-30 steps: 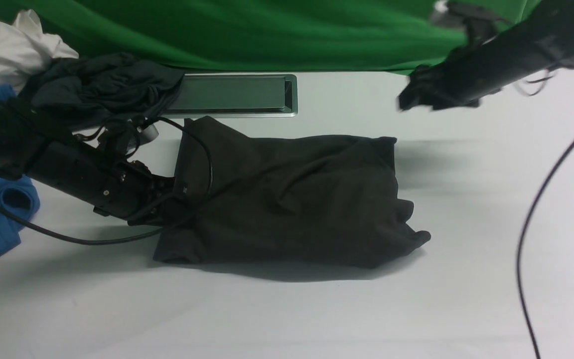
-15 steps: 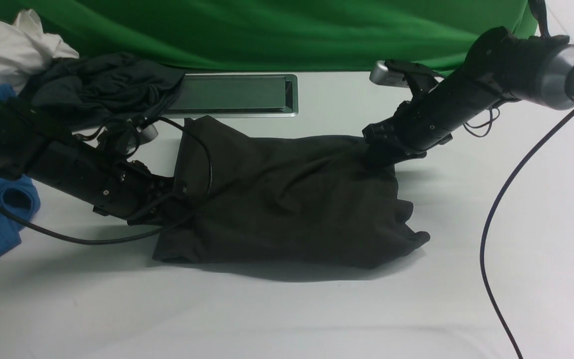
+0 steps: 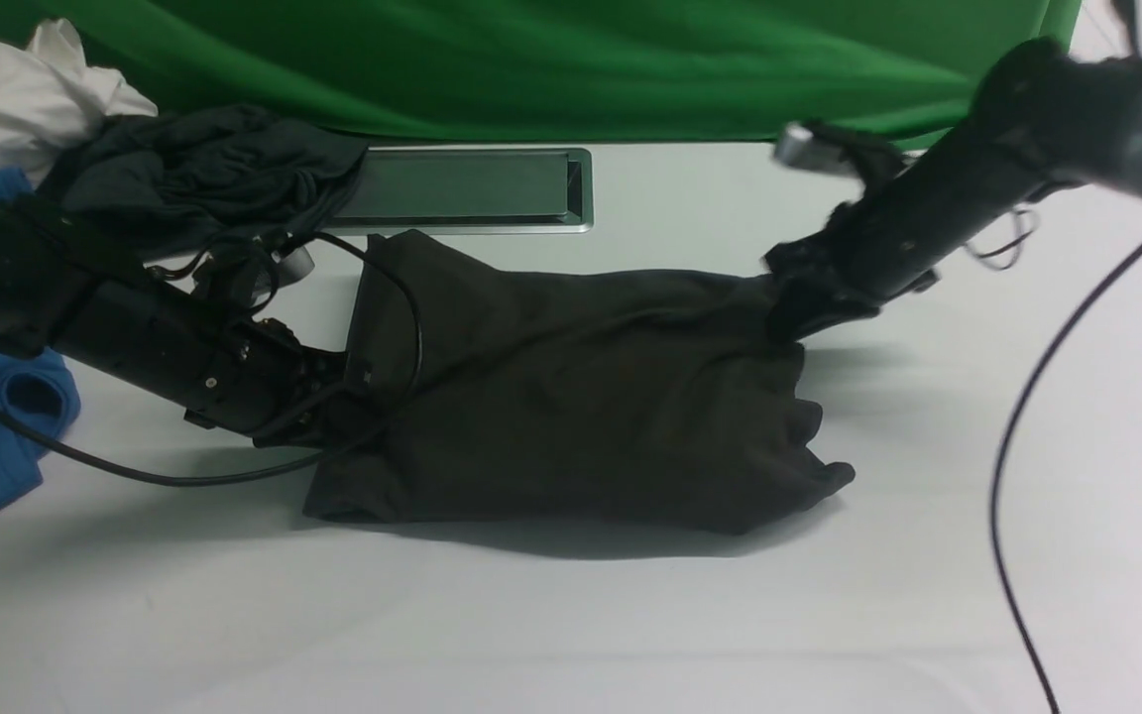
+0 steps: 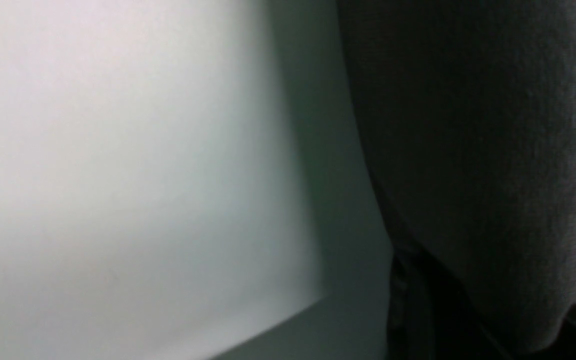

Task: Fold a long-sleeved shirt on a white desktop.

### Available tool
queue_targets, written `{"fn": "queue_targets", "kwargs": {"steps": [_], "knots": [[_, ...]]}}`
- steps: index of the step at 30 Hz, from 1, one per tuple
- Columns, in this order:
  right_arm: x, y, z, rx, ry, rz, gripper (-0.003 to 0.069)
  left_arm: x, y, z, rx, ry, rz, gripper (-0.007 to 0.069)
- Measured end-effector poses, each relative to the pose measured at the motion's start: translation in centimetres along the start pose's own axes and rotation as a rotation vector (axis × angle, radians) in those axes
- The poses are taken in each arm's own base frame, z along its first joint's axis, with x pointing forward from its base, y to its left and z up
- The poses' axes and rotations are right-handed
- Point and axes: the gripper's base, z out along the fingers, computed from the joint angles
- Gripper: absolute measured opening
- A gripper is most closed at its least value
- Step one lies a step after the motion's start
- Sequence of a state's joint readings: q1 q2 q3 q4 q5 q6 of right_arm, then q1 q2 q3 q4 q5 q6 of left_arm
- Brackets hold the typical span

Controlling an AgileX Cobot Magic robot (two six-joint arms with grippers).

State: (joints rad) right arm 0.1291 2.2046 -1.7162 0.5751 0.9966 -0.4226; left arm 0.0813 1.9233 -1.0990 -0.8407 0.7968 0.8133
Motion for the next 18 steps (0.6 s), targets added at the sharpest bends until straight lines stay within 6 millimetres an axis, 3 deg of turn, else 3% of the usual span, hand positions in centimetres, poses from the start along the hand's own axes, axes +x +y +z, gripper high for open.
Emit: {"fn": "queue_targets", "kwargs": {"steps": [4,9,14,18], "knots": [[0.2,-1.6,-2.0,0.004,-0.008,0.03,0.0014,0.0,0.0,0.0,-0.001,-0.001,0.0,0.0083],[0.9,-2.7,-2.0,-0.004,0.04,0.054,0.0022,0.0,0.0,0.0,-0.003,-0.001,0.001,0.0083],[0.9,-2.6,-2.2,-0.002,0.037,0.053,0.012,0.0,0.0,0.0,-0.005,-0.003,0.001,0.0083],[0.4,-1.3,-5.4,0.019,-0.031,0.044,0.0205,-0.1,0.1,0.0,-0.018,-0.009,-0.011,0.0116]]}}
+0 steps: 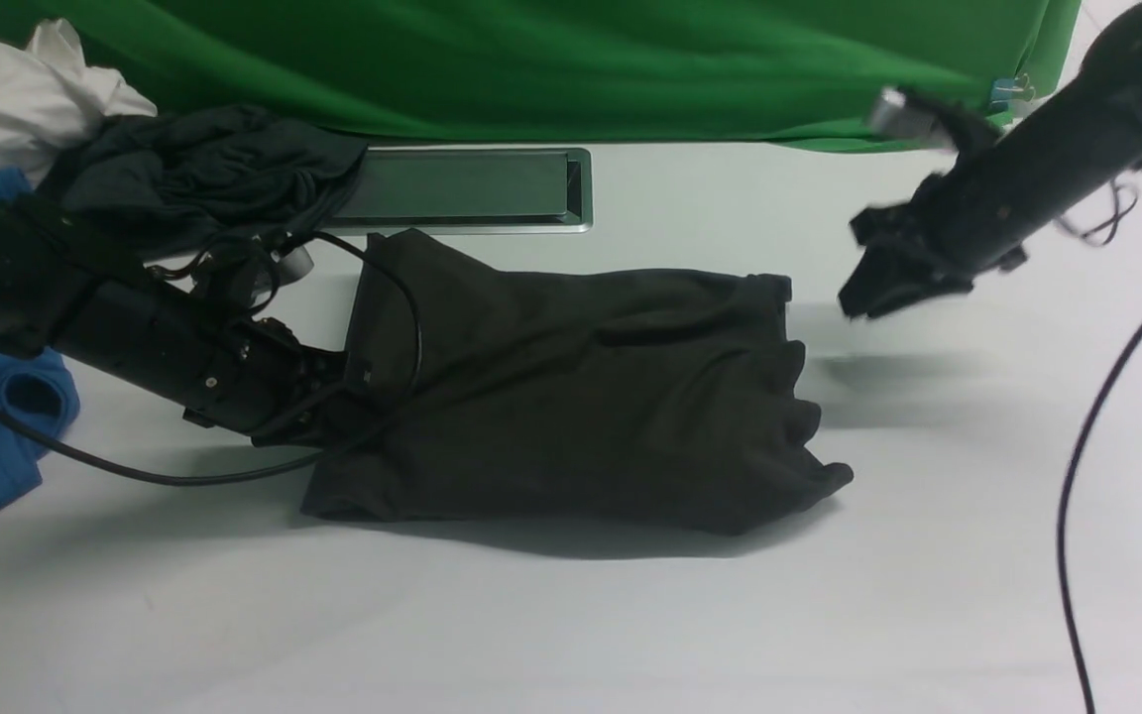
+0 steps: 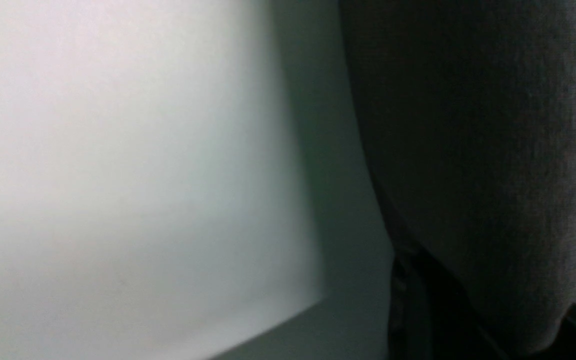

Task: Fold a long-sleeved shirt on a white desktop.

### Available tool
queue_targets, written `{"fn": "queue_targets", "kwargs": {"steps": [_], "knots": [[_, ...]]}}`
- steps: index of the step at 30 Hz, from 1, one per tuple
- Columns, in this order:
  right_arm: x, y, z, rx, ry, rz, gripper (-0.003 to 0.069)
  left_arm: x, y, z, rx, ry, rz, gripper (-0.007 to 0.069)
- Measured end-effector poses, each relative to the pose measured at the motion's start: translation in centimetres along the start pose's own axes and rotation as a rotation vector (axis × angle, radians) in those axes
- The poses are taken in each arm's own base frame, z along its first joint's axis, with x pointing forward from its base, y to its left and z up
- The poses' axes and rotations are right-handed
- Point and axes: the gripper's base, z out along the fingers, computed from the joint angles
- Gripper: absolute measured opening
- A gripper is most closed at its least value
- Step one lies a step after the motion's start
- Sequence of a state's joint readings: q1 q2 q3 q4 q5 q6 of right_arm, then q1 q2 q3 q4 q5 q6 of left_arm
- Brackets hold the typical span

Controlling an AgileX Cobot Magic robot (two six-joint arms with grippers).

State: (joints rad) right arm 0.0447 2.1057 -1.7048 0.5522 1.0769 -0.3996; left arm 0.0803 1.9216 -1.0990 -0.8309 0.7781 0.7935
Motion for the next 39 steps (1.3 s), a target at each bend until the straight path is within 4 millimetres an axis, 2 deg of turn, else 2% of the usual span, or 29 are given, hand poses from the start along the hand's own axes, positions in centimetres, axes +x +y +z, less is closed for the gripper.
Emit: {"fn": "queue_targets", "kwargs": {"steps": [1,3,6,8,10,11,12,16,19,21,22,23,25,26,27,28,29,33,34,35,36,38,39], "knots": [[0.0,0.1,-0.2,0.003,-0.004,0.0,0.0212,0.0,0.0,0.0,-0.003,-0.001,-0.003,0.012],[-0.1,1.3,-3.6,0.049,-0.062,-0.023,0.0237,-0.1,0.1,-0.5,-0.045,-0.015,-0.027,0.0186],[0.7,3.3,-8.8,0.14,-0.157,-0.053,0.0248,-0.3,0.1,-1.9,-0.129,-0.041,-0.073,0.0349],[1.4,4.2,-10.6,0.166,-0.199,-0.065,0.0249,-0.3,0.0,-2.4,-0.159,-0.047,-0.105,0.0423],[3.9,5.8,-13.9,0.213,-0.291,-0.087,0.0249,-0.3,-0.4,-4.3,-0.23,-0.082,-0.189,0.0591],[5.1,6.4,-14.9,0.226,-0.329,-0.092,0.0251,-0.3,-0.6,-5.0,-0.249,-0.099,-0.21,0.0631],[6.0,6.7,-15.5,0.235,-0.354,-0.094,0.0251,-0.4,-0.8,-5.5,-0.257,-0.111,-0.218,0.0647],[13.0,8.2,-17.9,0.294,-0.559,-0.124,0.0252,-0.5,-3.2,-8.8,-0.217,-0.208,-0.18,0.0689],[19.5,8.4,-17.9,0.346,-0.75,-0.135,0.0251,-0.2,-6.4,-11.7,-0.083,-0.281,-0.085,0.0693],[22.4,8.3,-17.5,0.362,-0.825,-0.136,0.0247,0.2,-8.0,-13.2,-0.021,-0.315,-0.019,0.0692],[22.4,8.3,-17.5,0.362,-0.825,-0.136,0.0246,0.3,-8.3,-13.4,-0.006,-0.316,-0.007,0.0692],[24.9,8.3,-17.2,0.37,-0.901,-0.139,0.0225,0.8,-9.5,-14.7,0.023,-0.34,0.044,0.0692],[27.9,7.9,-16.1,0.377,-0.952,-0.141,0.0144,2.1,-11.2,-16.9,0.038,-0.37,0.129,0.0674],[28.1,7.9,-16.0,0.377,-0.958,-0.141,0.0134,2.2,-11.4,-17.1,0.036,-0.375,0.135,0.0674],[29.5,8.0,-15.9,0.377,-1.001,-0.15,0.0076,3.1,-12.1,-18.1,0.034,-0.368,0.177,0.0639],[30.0,7.9,-15.7,0.376,-1.011,-0.152,0.0054,3.7,-12.5,-18.7,0.025,-0.359,0.203,0.0611],[30.5,8.0,-15.8,0.375,-1.033,-0.157,0.0036,4.6,-13.0,-19.3,0.018,-0.346,0.227,0.0568],[31.3,8.7,-17.0,0.363,-1.167,-0.184,0.002,8.8,-14.9,-21.4,0.015,-0.326,0.299,0.0289],[31.3,8.7,-17.0,0.361,-1.174,-0.185,0.002,9.1,-14.9,-21.4,0.015,-0.324,0.296,0.0258],[31.4,9.0,-17.4,0.347,-1.219,-0.19,0.0024,10.3,-15.4,-21.8,0.015,-0.341,0.289,0.0162],[31.4,9.1,-17.6,0.34,-1.245,-0.197,0.0029,11.4,-15.6,-22.1,0.012,-0.358,0.284,0.01],[31.4,9.3,-18.0,0.329,-1.287,-0.208,0.0042,14.1,-16.2,-22.8,-0.01,-0.401,0.3,0.0031],[31.4,9.4,-18.0,0.324,-1.294,-0.212,0.0047,15.0,-16.4,-23.0,-0.025,-0.418,0.313,0.0022]]}}
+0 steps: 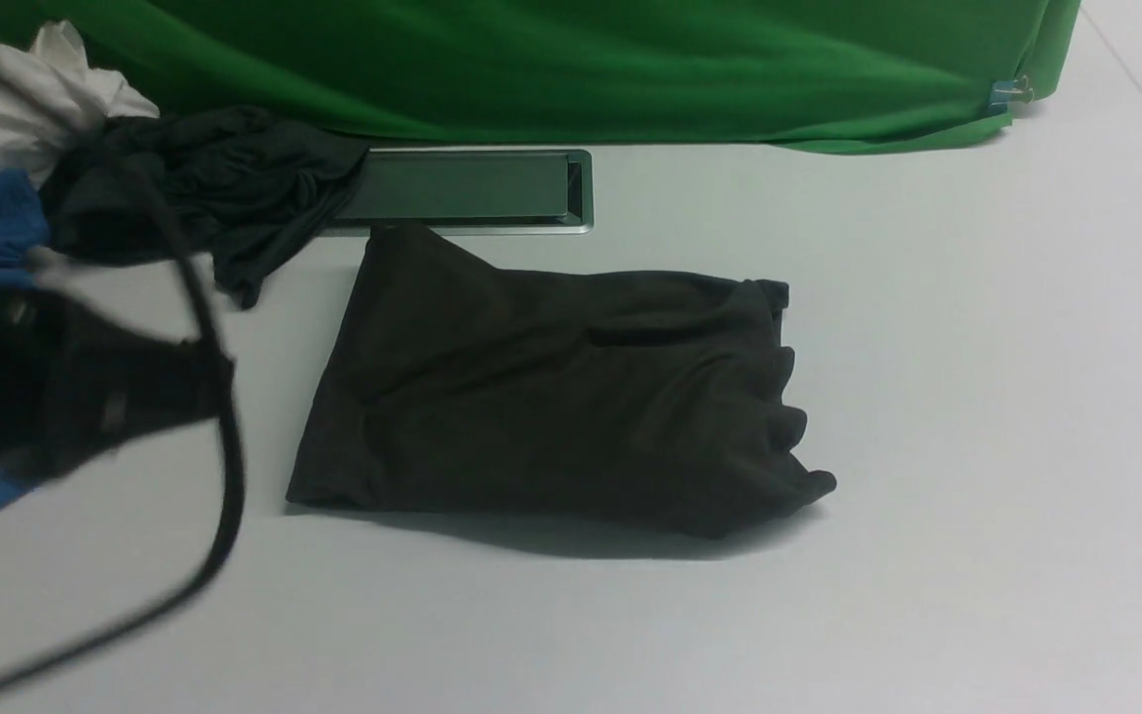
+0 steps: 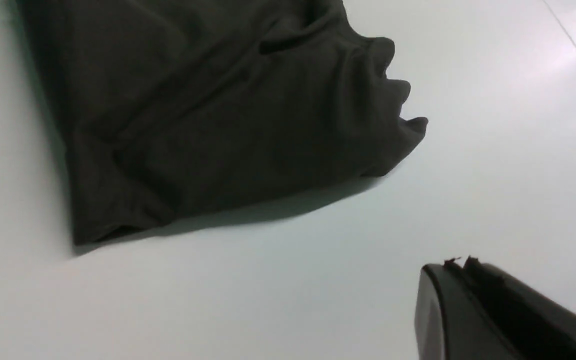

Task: Fold a long-sleeved shirt on a white desktop.

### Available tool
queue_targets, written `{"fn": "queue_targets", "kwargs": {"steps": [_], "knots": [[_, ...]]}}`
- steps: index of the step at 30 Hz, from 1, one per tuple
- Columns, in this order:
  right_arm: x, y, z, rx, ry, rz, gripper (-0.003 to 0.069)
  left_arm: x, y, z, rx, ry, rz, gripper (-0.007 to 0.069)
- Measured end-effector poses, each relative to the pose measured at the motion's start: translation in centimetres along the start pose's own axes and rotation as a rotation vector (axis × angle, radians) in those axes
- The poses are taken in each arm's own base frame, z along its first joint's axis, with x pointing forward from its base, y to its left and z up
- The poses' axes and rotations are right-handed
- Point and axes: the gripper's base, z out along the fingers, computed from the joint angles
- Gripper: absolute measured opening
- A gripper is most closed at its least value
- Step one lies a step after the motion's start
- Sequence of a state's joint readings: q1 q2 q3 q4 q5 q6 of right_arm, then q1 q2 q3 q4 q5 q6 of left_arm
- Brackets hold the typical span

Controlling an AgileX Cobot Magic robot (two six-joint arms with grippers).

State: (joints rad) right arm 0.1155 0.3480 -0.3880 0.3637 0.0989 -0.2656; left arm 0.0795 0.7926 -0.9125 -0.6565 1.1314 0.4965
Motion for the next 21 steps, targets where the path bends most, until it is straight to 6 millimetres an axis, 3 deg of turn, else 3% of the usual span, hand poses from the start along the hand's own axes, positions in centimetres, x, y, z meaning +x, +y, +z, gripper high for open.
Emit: {"fn": "queue_targets", "kwargs": {"steps": [10,16,21], "knots": [[-0.1,0.6,0.0,-0.067,-0.007,0.0,0.0074,5.9,-3.7,-7.3,-0.294,-0.228,0.277,0.0017],[-0.1,0.6,0.0,-0.069,-0.01,-0.001,0.0085,7.9,-5.1,-9.1,-0.34,-0.327,0.337,0.0017],[-0.1,0.6,0.0,-0.069,-0.01,-0.003,0.0097,8.2,-5.1,-9.1,-0.345,-0.338,0.338,0.0017]]}}
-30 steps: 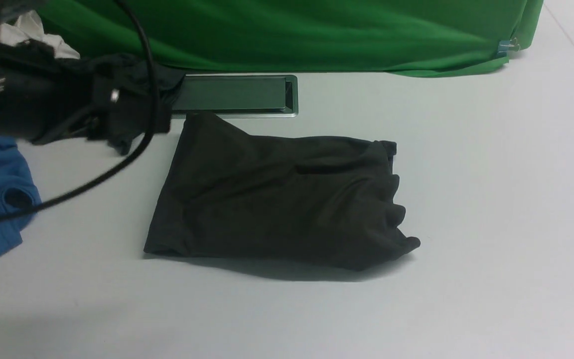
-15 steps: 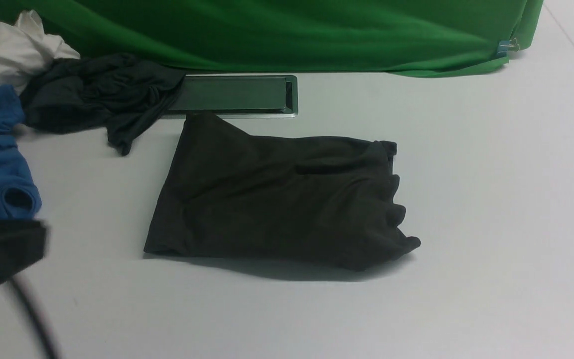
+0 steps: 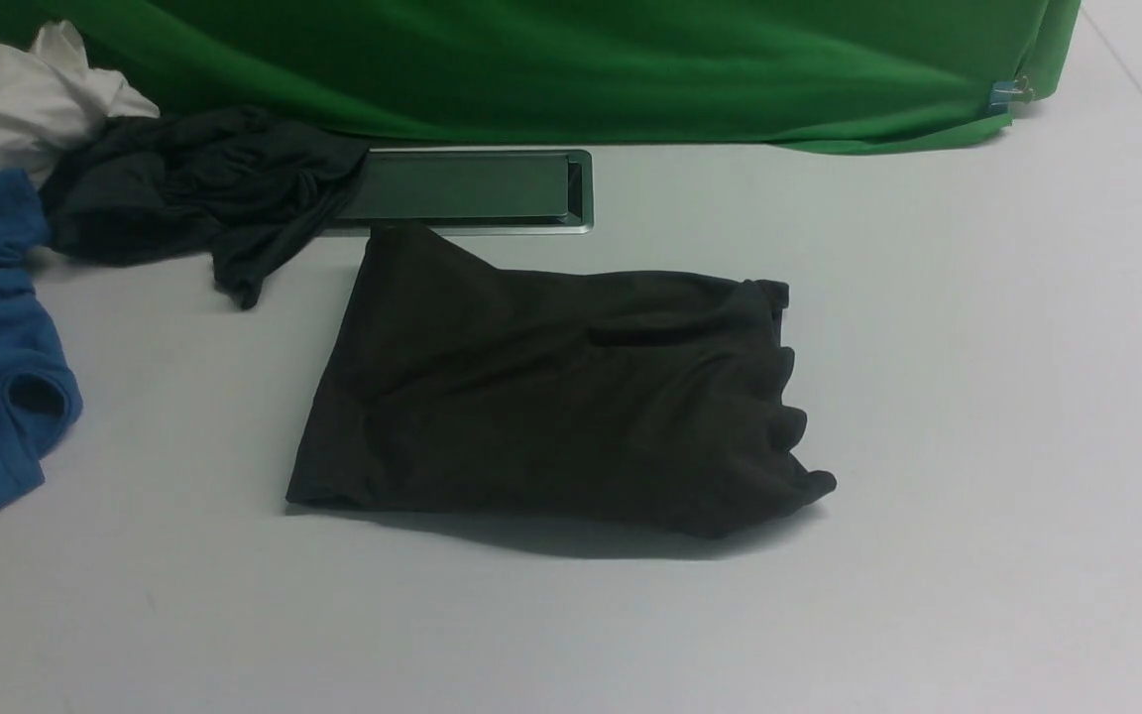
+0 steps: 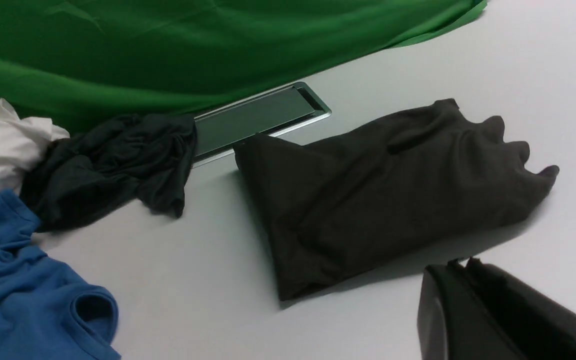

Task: Fold a long-sleeved shirt on a white desktop.

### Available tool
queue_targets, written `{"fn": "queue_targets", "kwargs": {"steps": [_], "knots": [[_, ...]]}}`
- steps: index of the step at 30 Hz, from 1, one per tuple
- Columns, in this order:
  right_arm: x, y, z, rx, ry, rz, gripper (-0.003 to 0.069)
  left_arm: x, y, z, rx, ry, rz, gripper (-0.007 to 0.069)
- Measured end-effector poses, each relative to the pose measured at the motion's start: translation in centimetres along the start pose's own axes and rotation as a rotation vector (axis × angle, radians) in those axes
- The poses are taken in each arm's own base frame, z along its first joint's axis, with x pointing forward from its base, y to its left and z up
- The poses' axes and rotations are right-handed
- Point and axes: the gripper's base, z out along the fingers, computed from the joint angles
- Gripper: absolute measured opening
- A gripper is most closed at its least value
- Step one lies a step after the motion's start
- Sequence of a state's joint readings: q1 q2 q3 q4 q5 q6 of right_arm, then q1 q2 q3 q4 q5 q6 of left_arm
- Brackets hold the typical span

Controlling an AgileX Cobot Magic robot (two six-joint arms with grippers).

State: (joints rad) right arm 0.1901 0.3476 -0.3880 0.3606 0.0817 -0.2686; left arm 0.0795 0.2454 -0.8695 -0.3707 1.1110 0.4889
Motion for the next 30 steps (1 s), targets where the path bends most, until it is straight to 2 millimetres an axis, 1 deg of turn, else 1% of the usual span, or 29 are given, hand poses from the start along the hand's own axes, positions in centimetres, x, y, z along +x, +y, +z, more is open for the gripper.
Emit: {"fn": "queue_targets", "kwargs": {"steps": [4,6,8,9,10,11,12,13,15,17,19,22,30], "knots": [[0.0,0.0,0.0,0.0,0.0,0.0,0.0102,0.8,0.5,0.9,-0.057,-0.035,0.015,0.0017],[0.0,0.0,0.0,0.0,0.0,0.0,0.0106,1.2,1.3,2.0,-0.14,-0.099,-0.001,0.0017],[0.0,0.0,0.0,0.0,0.0,0.0,0.0111,2.2,2.3,3.5,-0.221,-0.133,-0.071,0.0017],[0.0,0.0,0.0,0.0,0.0,0.0,0.0115,3.7,2.8,4.6,-0.279,-0.128,-0.127,0.0017],[0.0,0.0,0.0,0.0,0.0,0.0,0.0115,3.6,2.9,4.6,-0.284,-0.142,-0.125,0.0017],[0.0,0.0,0.0,0.0,0.0,0.0,0.012,5.7,3.2,5.6,-0.349,-0.154,-0.162,0.0017],[0.0,0.0,0.0,0.0,0.0,0.0,0.0122,7.3,3.2,6.4,-0.368,-0.156,-0.189,0.0017],[0.0,0.0,0.0,0.0,0.0,0.0,0.0127,9.2,3.1,7.0,-0.397,-0.207,-0.188,0.0017],[0.0,0.0,0.0,0.0,0.0,0.0,0.0129,10.6,2.9,7.8,-0.398,-0.218,-0.194,0.0017],[0.0,0.0,0.0,0.0,0.0,0.0,0.0134,13.4,2.4,9.5,-0.38,-0.247,-0.22,0.0017],[0.0,0.0,0.0,0.0,-0.001,0.0,0.0136,15.7,1.9,10.9,-0.344,-0.208,-0.278,0.0017],[0.0,0.0,0.0,0.001,-0.002,0.0,0.0137,16.9,1.5,11.3,-0.308,-0.13,-0.274,0.0017],[0.0,0.0,0.0,0.001,-0.002,0.0,0.0155,16.8,1.3,11.4,-0.269,-0.13,-0.241,0.0017]]}}
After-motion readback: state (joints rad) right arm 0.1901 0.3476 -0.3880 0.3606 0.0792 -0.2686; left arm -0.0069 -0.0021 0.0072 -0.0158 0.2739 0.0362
